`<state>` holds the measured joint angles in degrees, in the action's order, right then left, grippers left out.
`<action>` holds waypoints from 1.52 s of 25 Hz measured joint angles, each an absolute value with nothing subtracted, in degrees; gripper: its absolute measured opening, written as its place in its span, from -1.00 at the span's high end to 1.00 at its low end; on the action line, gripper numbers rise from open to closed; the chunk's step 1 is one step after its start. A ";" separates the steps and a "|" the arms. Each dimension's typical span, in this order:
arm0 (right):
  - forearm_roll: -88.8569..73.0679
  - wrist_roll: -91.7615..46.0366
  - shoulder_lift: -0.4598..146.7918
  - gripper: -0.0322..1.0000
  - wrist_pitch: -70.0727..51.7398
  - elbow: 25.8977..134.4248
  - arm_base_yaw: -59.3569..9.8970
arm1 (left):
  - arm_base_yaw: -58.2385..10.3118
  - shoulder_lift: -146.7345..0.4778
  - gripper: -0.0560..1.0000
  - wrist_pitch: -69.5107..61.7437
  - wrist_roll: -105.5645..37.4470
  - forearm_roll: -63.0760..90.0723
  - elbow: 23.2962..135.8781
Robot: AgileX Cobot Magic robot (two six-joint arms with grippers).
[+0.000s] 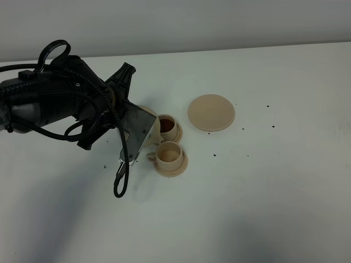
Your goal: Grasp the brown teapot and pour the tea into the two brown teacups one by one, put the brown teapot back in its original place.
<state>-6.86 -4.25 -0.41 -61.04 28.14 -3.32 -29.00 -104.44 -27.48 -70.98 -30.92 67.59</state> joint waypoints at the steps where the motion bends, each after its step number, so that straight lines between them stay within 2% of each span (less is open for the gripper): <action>1: -6.86 -4.25 -0.41 -0.01 -61.04 28.14 -3.32 | -29.00 -104.44 0.61 -27.26 -71.06 -30.92 67.59; 38: -6.86 -4.25 -0.41 -0.01 -61.04 28.14 -3.32 | -30.84 -104.44 0.61 -24.88 -78.58 -34.43 67.59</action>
<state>-6.86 -4.25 -0.41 -61.04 28.14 -3.32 -30.84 -104.44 -24.88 -78.58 -34.43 67.59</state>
